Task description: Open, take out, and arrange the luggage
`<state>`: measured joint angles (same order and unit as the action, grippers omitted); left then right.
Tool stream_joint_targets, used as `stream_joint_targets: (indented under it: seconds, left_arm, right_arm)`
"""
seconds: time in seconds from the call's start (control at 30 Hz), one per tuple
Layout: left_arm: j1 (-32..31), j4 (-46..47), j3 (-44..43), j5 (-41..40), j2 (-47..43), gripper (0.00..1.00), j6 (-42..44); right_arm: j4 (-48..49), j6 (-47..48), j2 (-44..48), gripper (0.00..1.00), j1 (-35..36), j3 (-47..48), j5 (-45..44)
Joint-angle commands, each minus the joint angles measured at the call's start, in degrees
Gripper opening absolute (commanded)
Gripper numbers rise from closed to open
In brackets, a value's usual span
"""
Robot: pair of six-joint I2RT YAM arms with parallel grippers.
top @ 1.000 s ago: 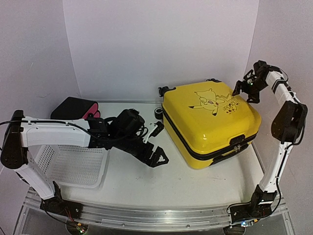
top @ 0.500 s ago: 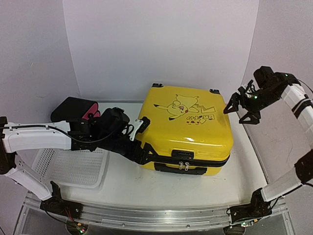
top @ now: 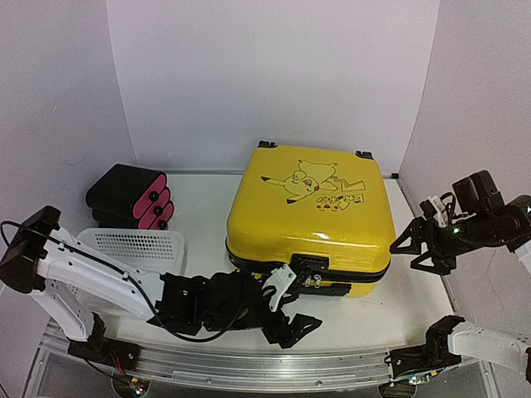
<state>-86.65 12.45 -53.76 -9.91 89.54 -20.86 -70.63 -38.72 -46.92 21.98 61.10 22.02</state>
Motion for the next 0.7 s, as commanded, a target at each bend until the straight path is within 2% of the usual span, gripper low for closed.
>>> stream_joint_targets:
  seconds: [0.0,0.07,0.17,0.23,0.33,0.4,0.67]
  left_arm:
    - [1.2,13.4,-2.5,-8.4,6.3,0.81,1.3]
    - [1.2,13.4,-2.8,-12.3,7.9,0.76,-1.7]
    - [1.3,13.4,-3.6,-14.8,9.0,0.74,-2.2]
    - [1.6,13.2,-3.5,-15.0,8.3,0.76,-2.4]
    - [4.9,10.2,-3.0,-10.1,6.4,0.84,-6.5]
    - [7.0,6.6,-3.0,-8.9,5.1,0.86,-9.0]
    - [15.1,-2.5,-1.9,-6.0,-0.8,0.90,-11.7]
  right_arm:
    - [4.2,-2.8,-0.2,0.83,3.0,-0.5,-1.9]
    - [4.5,-2.2,-0.3,0.83,4.2,-0.4,-3.0]
    - [6.1,-1.6,-2.7,0.82,7.0,-0.7,-3.2]
    - [5.9,-0.5,-4.8,0.82,10.3,-0.3,-6.7]
    - [5.2,1.4,-8.8,0.83,14.8,1.2,-13.0]
    - [5.1,2.8,-12.2,0.85,17.8,2.5,-16.9]
    - [8.2,6.3,-22.2,0.95,18.8,7.0,-31.3]
